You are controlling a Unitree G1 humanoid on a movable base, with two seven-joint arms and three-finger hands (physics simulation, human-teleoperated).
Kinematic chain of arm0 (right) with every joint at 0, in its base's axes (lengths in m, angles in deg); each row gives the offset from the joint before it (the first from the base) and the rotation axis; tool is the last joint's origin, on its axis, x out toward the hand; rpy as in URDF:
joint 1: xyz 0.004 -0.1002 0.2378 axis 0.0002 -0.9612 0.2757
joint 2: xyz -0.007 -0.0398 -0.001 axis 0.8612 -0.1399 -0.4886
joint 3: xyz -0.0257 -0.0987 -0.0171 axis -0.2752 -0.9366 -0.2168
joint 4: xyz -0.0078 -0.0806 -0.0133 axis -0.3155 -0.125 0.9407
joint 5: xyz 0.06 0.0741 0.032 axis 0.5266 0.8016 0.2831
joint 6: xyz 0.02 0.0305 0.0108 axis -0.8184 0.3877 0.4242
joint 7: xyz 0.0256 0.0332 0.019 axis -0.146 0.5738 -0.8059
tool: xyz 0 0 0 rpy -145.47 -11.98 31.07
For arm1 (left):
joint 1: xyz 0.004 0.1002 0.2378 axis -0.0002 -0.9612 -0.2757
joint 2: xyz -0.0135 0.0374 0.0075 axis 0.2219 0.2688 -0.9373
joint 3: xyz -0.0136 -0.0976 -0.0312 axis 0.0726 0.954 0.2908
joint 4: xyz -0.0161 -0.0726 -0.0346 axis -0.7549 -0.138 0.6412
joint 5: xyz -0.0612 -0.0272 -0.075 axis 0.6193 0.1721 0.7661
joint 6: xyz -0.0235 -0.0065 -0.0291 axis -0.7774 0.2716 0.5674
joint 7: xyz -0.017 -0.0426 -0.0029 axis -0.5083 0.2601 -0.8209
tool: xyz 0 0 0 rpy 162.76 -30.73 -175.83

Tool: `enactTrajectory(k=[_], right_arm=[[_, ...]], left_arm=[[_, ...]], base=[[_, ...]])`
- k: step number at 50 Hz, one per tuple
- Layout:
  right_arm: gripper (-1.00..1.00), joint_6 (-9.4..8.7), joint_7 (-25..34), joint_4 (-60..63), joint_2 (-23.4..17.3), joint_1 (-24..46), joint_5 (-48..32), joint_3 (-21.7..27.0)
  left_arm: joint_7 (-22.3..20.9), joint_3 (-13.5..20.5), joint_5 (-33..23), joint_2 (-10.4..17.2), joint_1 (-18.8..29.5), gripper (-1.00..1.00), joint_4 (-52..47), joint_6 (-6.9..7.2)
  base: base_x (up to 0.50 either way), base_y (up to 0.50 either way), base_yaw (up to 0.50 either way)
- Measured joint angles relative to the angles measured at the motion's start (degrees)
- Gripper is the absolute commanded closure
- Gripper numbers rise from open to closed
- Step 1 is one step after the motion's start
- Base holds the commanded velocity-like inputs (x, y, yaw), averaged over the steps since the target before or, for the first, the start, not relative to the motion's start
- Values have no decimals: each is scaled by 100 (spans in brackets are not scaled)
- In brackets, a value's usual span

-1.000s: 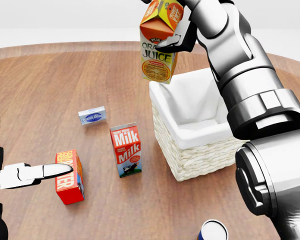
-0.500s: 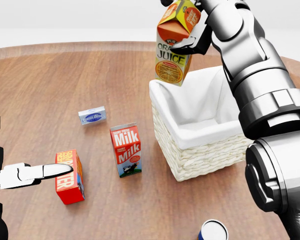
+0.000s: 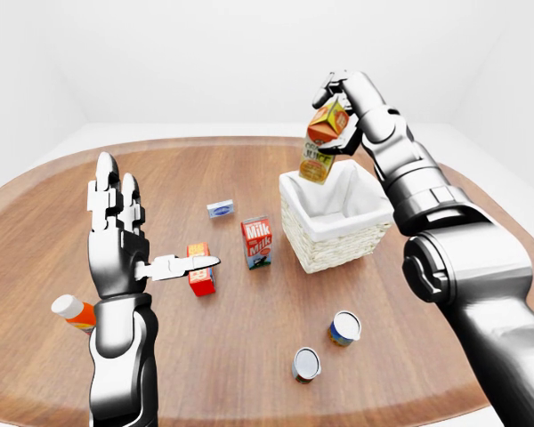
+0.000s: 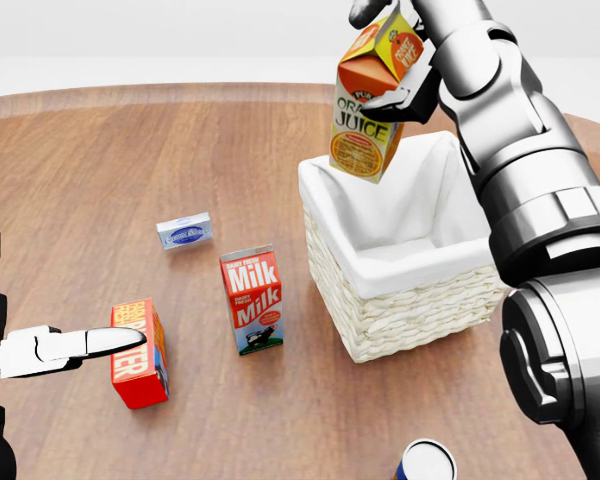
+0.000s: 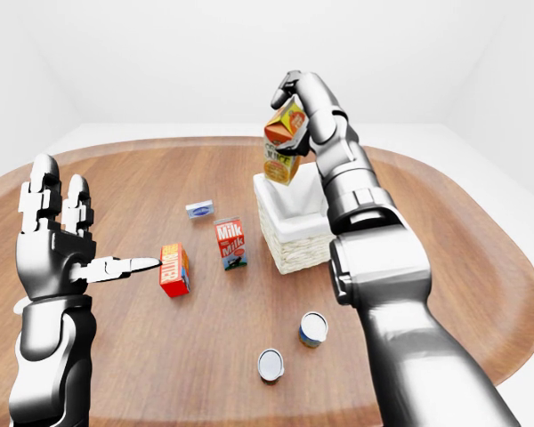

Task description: Pick up the orange juice, and put it in the basket.

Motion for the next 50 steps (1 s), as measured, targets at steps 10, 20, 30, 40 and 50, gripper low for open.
enactTrajectory(k=[10, 20, 30, 40, 50], right_arm=[[100, -38, -117, -82, -30, -57, -114, -2], [100, -51, -225, -153, -35, -95, -252, 12], [100, 7, -403, -212, -45, -126, -374, 42], [100, 75, -637, -257, -68, -178, -475, 84], [100, 103, -799, -294, -58, -245, -493, 142]], left_arm=[[0, 0, 1, 0, 0, -100, 0, 0], [0, 0, 0, 0, 0, -100, 0, 0], [-1, 0, 0, 0, 0, -100, 0, 0], [-1, 0, 0, 0, 0, -100, 0, 0], [0, 0, 0, 0, 0, -100, 0, 0]], base=[[0, 0, 0], [0, 0, 0], [0, 0, 0], [0, 0, 0], [0, 0, 0]])
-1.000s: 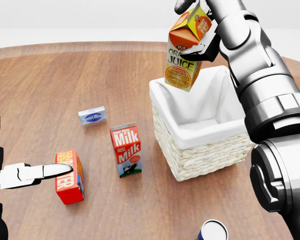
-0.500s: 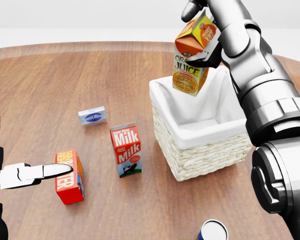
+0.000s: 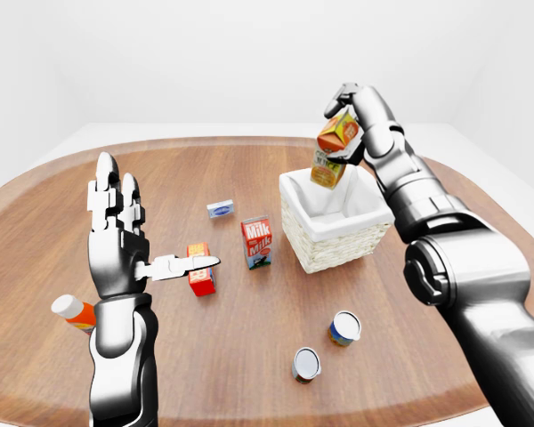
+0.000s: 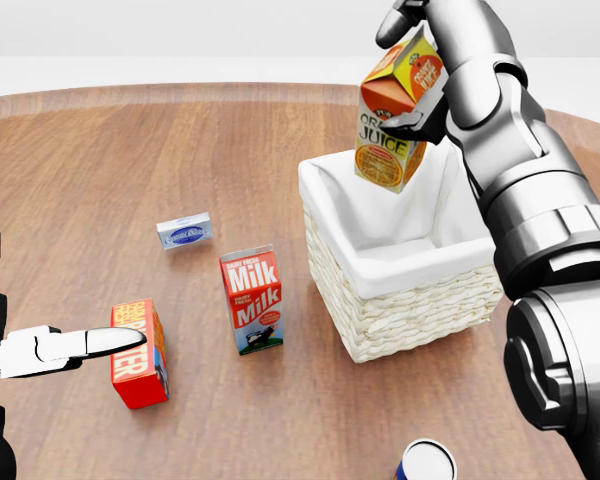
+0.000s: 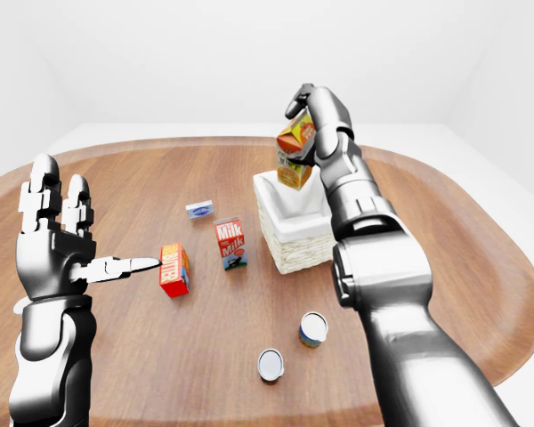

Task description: Pick up the orange juice, and put it in the basket.

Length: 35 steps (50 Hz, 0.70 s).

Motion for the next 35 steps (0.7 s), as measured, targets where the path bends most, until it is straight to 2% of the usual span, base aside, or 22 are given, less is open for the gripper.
enactTrajectory(k=[35], right_arm=[[100, 40, -492, -105, 48, -299, 124, 196]], left_arm=[[24, -7, 22, -10, 9, -100, -98, 0]], base=[[0, 0, 0]])
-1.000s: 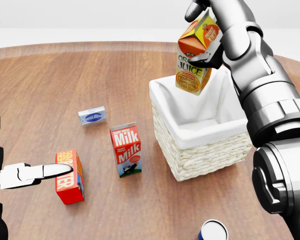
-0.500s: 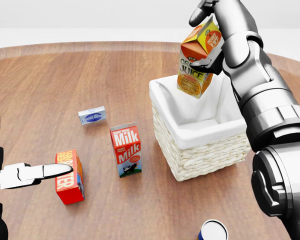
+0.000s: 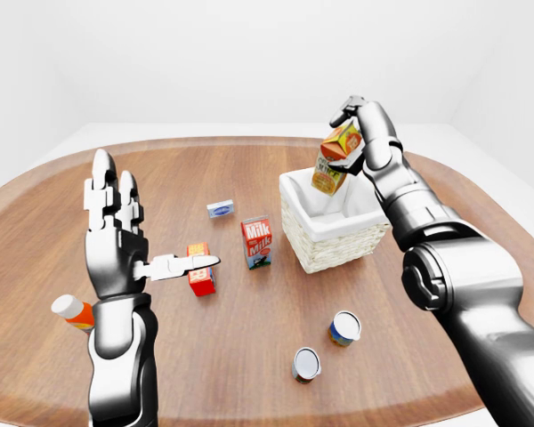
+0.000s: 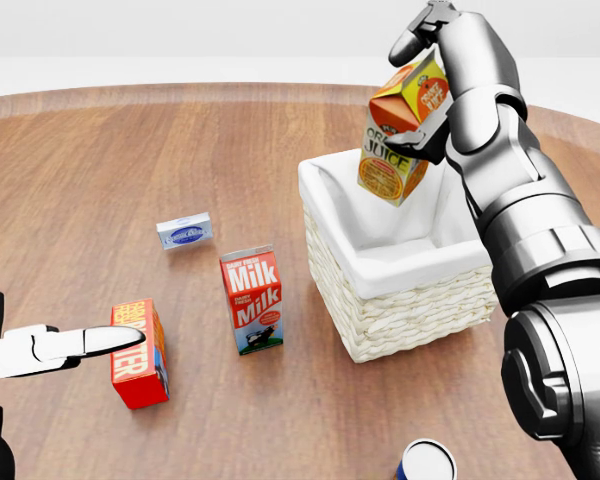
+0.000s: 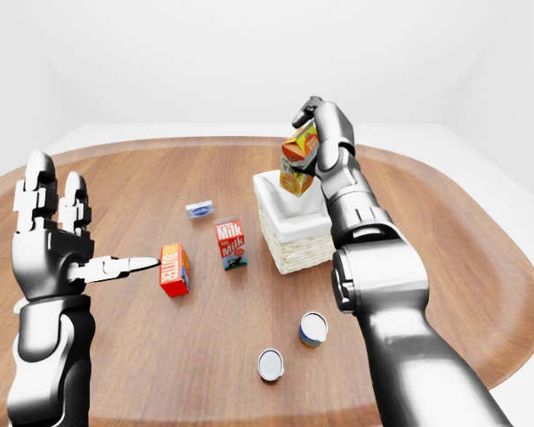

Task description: Pick up the orange juice, and put it in the basket.

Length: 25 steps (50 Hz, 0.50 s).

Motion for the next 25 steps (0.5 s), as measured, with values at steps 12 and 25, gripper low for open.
enactTrajectory(k=[12, 25], right_arm=[[100, -1, -178, -26, 2, -95, 27, 68], [100, 14, -304, -48, 25, -193, 53, 127]], left_arm=[[6, 3, 11, 2, 6, -100, -18, 0], [7, 5, 19, 8, 18, -100, 41, 0]], base=[[0, 0, 0], [0, 0, 0]])
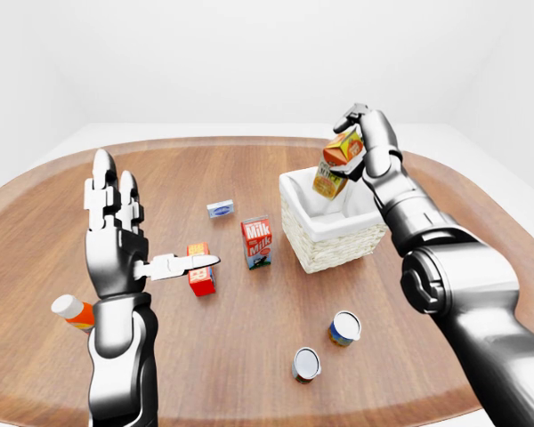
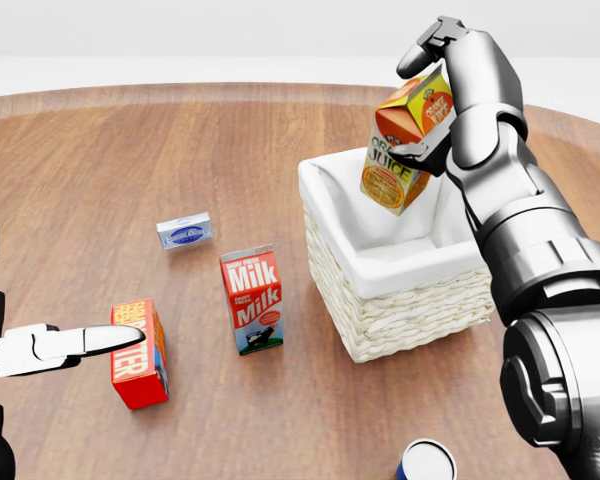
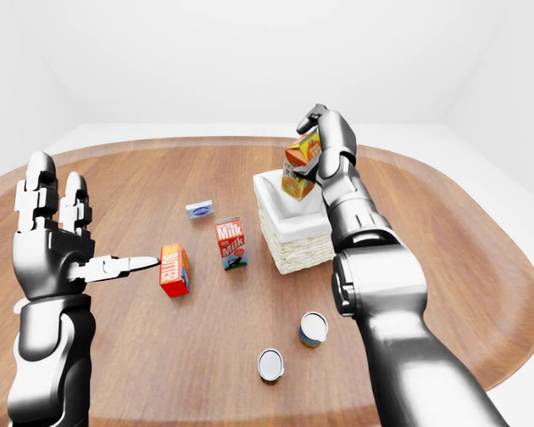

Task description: Pick up the orange juice, and put it in the basket.

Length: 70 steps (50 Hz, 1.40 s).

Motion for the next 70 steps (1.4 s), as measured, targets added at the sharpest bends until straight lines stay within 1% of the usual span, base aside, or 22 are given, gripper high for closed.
enactTrajectory(k=[29, 41, 70], right_arm=[[100, 40, -208, -35, 65, -197, 30, 108], [100, 148, -504, -48, 70, -264, -1, 140], [100, 150, -821, -67, 141, -425, -21, 214]], left_arm=[[10, -10, 3, -9, -11, -100, -53, 0], [11, -8, 9, -7, -12, -100, -64, 0], [8, 5, 25, 0, -5, -100, -32, 0]], base=[[0, 0, 0], [0, 0, 0], [0, 0, 0]])
